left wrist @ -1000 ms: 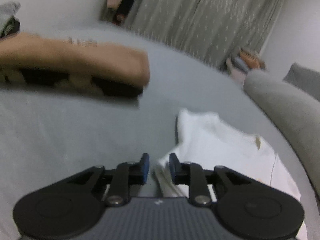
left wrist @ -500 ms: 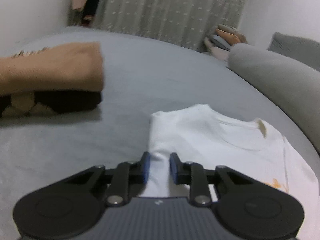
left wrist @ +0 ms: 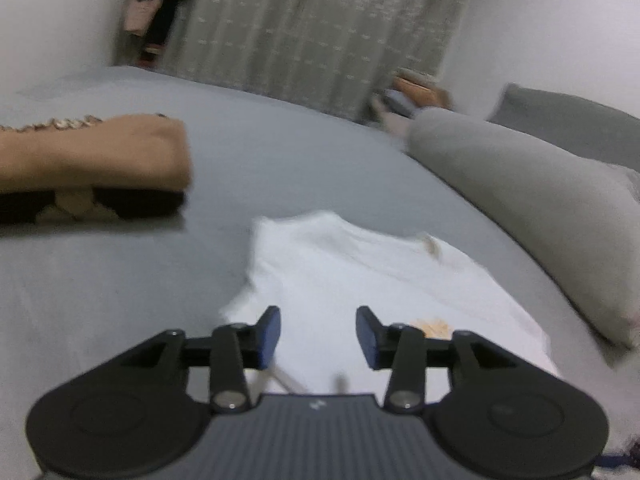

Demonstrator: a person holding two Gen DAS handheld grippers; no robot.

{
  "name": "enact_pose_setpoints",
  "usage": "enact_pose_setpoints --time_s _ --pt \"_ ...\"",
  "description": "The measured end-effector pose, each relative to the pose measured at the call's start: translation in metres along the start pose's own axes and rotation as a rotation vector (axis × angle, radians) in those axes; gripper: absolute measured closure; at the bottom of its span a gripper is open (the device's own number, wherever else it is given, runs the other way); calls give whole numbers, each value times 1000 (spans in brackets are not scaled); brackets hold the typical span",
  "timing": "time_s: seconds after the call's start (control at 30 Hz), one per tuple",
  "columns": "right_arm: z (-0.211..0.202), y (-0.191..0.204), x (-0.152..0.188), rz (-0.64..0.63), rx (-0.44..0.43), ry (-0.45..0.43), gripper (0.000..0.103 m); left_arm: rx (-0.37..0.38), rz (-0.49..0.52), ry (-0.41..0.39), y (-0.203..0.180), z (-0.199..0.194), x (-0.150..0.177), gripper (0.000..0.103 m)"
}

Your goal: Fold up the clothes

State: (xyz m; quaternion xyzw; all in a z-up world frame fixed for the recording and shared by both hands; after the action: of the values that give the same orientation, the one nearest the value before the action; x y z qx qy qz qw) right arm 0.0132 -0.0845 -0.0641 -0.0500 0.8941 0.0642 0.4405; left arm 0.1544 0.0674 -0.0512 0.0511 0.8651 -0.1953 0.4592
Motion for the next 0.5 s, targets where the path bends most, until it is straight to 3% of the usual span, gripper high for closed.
enact_pose_setpoints --time_s 0.1,0.27,0.5 --pt "5 3 5 3 4 9 59 66 31 39 -16 -17 31 58" --pt "-1 7 9 19 19 -5 58 91 107 63 -34 -49 80 58" --pt "-2 20 7 14 17 -5 58 92 218 54 -60 -75 99 58"
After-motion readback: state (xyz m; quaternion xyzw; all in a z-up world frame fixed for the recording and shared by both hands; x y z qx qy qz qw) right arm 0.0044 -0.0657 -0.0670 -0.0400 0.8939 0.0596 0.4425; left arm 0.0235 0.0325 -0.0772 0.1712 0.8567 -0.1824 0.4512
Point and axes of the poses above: each gripper's, at about its wrist camera, not at the fingertips, and z roughly the way its jaws point, y to its left, x to its underside, the point moved 2 cm from there along z, roughly the way its jaws point, and after that the axes turned 2 degrees about z, right-handed, at the moved point
